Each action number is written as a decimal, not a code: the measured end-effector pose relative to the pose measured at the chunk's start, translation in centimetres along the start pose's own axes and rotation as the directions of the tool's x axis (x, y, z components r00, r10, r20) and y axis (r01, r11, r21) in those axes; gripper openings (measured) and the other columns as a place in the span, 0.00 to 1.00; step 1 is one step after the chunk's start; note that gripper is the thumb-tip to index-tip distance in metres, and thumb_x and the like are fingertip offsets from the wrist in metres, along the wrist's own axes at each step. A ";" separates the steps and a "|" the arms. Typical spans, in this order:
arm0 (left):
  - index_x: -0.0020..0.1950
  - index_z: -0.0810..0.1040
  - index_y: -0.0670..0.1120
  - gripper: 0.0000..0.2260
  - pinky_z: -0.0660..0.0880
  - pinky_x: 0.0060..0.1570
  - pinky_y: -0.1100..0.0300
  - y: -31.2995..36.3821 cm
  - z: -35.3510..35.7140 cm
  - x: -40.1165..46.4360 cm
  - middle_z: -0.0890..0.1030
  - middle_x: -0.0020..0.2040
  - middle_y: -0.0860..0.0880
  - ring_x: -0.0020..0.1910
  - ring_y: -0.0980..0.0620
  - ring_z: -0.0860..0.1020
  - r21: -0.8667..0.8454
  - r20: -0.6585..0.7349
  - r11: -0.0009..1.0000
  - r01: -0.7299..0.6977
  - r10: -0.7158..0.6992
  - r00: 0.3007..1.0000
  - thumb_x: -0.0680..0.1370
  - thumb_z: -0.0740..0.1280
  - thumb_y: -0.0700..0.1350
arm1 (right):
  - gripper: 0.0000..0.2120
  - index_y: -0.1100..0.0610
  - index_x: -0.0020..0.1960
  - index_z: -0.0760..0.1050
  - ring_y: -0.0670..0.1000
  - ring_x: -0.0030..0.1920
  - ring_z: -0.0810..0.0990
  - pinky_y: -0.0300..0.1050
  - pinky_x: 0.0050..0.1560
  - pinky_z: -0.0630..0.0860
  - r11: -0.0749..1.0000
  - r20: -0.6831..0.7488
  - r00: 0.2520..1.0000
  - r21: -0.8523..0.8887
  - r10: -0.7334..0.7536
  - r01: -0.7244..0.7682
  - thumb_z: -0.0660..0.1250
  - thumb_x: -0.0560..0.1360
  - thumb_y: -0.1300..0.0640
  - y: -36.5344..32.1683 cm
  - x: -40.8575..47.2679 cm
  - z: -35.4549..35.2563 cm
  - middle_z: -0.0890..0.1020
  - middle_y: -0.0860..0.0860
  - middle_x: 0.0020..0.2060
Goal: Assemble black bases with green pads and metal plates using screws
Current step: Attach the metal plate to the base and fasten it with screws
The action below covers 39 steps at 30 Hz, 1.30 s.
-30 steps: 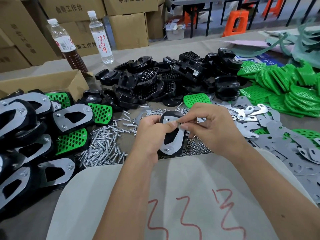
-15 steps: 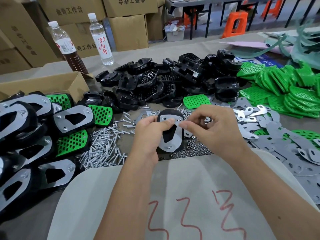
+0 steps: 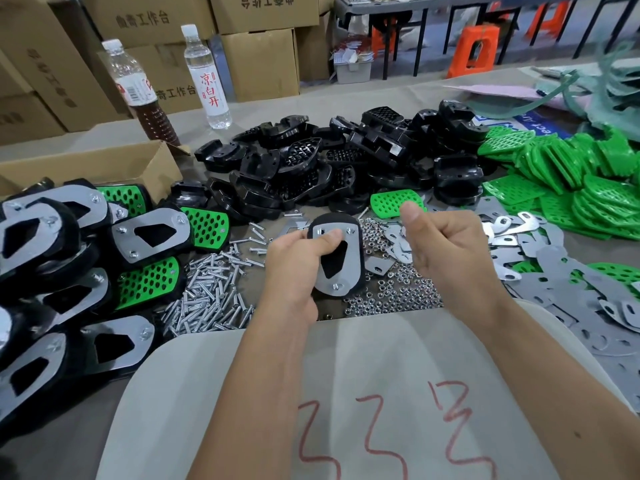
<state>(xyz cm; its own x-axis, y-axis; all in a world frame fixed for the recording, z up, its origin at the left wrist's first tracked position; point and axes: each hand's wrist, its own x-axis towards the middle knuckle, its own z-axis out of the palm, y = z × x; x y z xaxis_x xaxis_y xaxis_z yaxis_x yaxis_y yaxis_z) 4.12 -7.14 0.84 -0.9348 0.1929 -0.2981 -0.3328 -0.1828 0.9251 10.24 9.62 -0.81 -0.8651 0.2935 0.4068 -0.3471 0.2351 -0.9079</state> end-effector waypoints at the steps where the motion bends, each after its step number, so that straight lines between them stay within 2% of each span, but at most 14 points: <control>1: 0.50 0.84 0.37 0.03 0.79 0.29 0.60 0.0 -0.1 0.1 0.87 0.39 0.44 0.32 0.48 0.84 0.000 0.000 1.000 -0.007 0.007 1.000 0.77 0.73 0.35 | 0.32 0.65 0.31 0.68 0.58 0.26 0.56 0.54 0.28 0.58 1.000 -0.001 1.000 0.003 0.000 0.000 0.65 0.81 0.41 -0.3 -0.1 -0.1 0.59 0.60 0.24; 3: 0.50 0.84 0.37 0.03 0.79 0.29 0.59 0.0 0.0 0.0 0.87 0.39 0.43 0.32 0.48 0.84 0.003 0.017 1.000 -0.015 0.015 1.000 0.77 0.73 0.35 | 0.18 0.51 0.42 0.84 0.57 0.25 0.64 0.55 0.27 0.66 1.000 0.065 0.998 0.000 0.022 -0.022 0.64 0.82 0.42 -0.3 -0.1 0.2 0.66 0.56 0.23; 4: 0.50 0.84 0.37 0.03 0.78 0.29 0.60 0.0 0.1 -0.1 0.87 0.39 0.43 0.33 0.49 0.84 0.007 0.026 1.000 -0.018 0.018 0.999 0.77 0.72 0.35 | 0.15 0.45 0.43 0.85 0.58 0.26 0.71 0.56 0.29 0.71 0.999 0.111 0.993 -0.004 0.038 -0.038 0.64 0.83 0.43 -0.3 -0.1 0.4 0.68 0.50 0.22; 6: 0.52 0.84 0.36 0.05 0.78 0.29 0.60 -0.1 0.1 -0.2 0.87 0.40 0.43 0.33 0.48 0.84 0.012 0.019 1.000 -0.008 0.008 1.000 0.77 0.72 0.35 | 0.26 0.50 0.29 0.77 0.61 0.26 0.75 0.62 0.31 0.73 0.999 0.115 0.992 -0.017 0.045 -0.043 0.63 0.82 0.40 -0.3 -0.1 0.6 0.69 0.46 0.20; 8: 0.54 0.84 0.34 0.07 0.79 0.29 0.59 -0.1 -0.1 0.0 0.86 0.40 0.42 0.33 0.48 0.84 0.000 -0.004 1.000 0.008 -0.008 1.000 0.77 0.72 0.36 | 0.33 0.56 0.25 0.67 0.56 0.23 0.65 0.55 0.28 0.66 0.996 0.042 0.997 0.052 0.066 -0.069 0.63 0.80 0.35 -0.3 0.0 0.3 0.66 0.47 0.19; 9: 0.54 0.83 0.34 0.08 0.79 0.29 0.59 0.0 -0.2 0.1 0.86 0.40 0.42 0.32 0.48 0.83 -0.004 -0.007 1.000 0.007 -0.007 1.000 0.77 0.72 0.36 | 0.33 0.57 0.27 0.68 0.54 0.23 0.64 0.50 0.28 0.64 0.995 0.016 0.998 0.072 0.065 -0.066 0.63 0.81 0.35 -0.3 0.0 0.1 0.67 0.48 0.20; 11: 0.52 0.84 0.35 0.06 0.78 0.28 0.60 0.0 -0.1 0.0 0.86 0.39 0.43 0.31 0.48 0.83 0.001 0.007 1.000 0.006 -0.006 1.000 0.77 0.72 0.36 | 0.22 0.57 0.38 0.78 0.48 0.24 0.66 0.47 0.26 0.67 0.998 -0.016 1.000 0.062 0.024 -0.023 0.63 0.83 0.42 -0.1 0.0 0.1 0.76 0.47 0.26; 13: 0.49 0.84 0.37 0.03 0.78 0.28 0.60 0.0 0.2 -0.3 0.86 0.38 0.44 0.31 0.49 0.84 0.016 0.026 1.000 0.008 -0.008 1.000 0.77 0.73 0.36 | 0.09 0.54 0.56 0.80 0.46 0.24 0.68 0.51 0.24 0.71 0.997 0.008 1.000 0.069 -0.021 0.021 0.65 0.83 0.51 -0.1 0.1 0.2 0.86 0.45 0.44; 15: 0.48 0.84 0.38 0.02 0.78 0.28 0.61 -0.2 0.3 -0.3 0.87 0.38 0.44 0.32 0.49 0.84 0.039 0.022 0.999 -0.003 0.002 1.000 0.77 0.73 0.36 | 0.16 0.50 0.68 0.76 0.48 0.24 0.69 0.50 0.23 0.74 0.998 0.046 0.998 0.058 -0.034 0.032 0.68 0.81 0.58 0.0 0.2 0.6 0.86 0.47 0.56; 18: 0.50 0.83 0.35 0.05 0.79 0.32 0.58 -0.3 0.2 -0.2 0.87 0.41 0.41 0.35 0.47 0.84 0.100 0.006 0.994 -0.053 0.052 0.999 0.76 0.74 0.36 | 0.24 0.50 0.69 0.77 0.52 0.25 0.65 0.48 0.25 0.73 0.989 0.025 0.995 -0.110 -0.097 0.099 0.74 0.76 0.67 0.8 0.2 0.8 0.88 0.45 0.50; 23: 0.44 0.83 0.39 0.02 0.78 0.30 0.59 -0.2 0.2 -0.4 0.86 0.36 0.45 0.32 0.48 0.83 0.208 0.027 0.974 -0.092 0.089 0.996 0.76 0.74 0.35 | 0.19 0.55 0.61 0.82 0.50 0.25 0.64 0.37 0.31 0.66 0.918 0.076 0.966 -0.300 -0.248 0.259 0.77 0.73 0.67 1.3 0.3 0.6 0.85 0.45 0.42; 30: 0.44 0.83 0.39 0.02 0.76 0.29 0.62 0.2 -0.1 -0.4 0.85 0.35 0.46 0.30 0.50 0.82 0.221 0.046 0.974 -0.052 0.043 0.998 0.76 0.74 0.34 | 0.24 0.52 0.66 0.80 0.56 0.24 0.66 0.58 0.25 0.72 0.960 0.098 0.978 -0.192 -0.186 0.202 0.76 0.74 0.69 1.0 0.1 0.7 0.86 0.46 0.45; 36: 0.44 0.83 0.38 0.02 0.78 0.34 0.58 -0.3 0.1 -0.1 0.85 0.36 0.45 0.34 0.47 0.82 0.208 0.024 0.977 -0.053 0.049 0.999 0.75 0.74 0.34 | 0.23 0.55 0.64 0.80 0.52 0.25 0.65 0.51 0.26 0.69 0.951 0.077 0.975 -0.221 -0.206 0.218 0.75 0.73 0.72 1.2 0.2 1.1 0.87 0.43 0.42; 39: 0.47 0.82 0.34 0.05 0.78 0.44 0.51 -0.5 0.5 -0.2 0.86 0.41 0.41 0.38 0.44 0.82 0.188 0.000 0.980 -0.071 0.072 0.997 0.75 0.75 0.35 | 0.23 0.55 0.63 0.80 0.57 0.30 0.78 0.46 0.31 0.71 0.900 0.073 0.957 -0.326 -0.282 0.290 0.75 0.72 0.71 1.3 0.3 1.6 0.81 0.31 0.36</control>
<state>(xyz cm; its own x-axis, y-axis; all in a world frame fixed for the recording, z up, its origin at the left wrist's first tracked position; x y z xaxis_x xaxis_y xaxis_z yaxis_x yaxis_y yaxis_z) 4.53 -6.60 0.53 -0.9565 0.1788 -0.2304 -0.2362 -0.0115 0.9716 8.91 8.53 -2.03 -0.7565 0.1466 0.6374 -0.4449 0.5990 -0.6658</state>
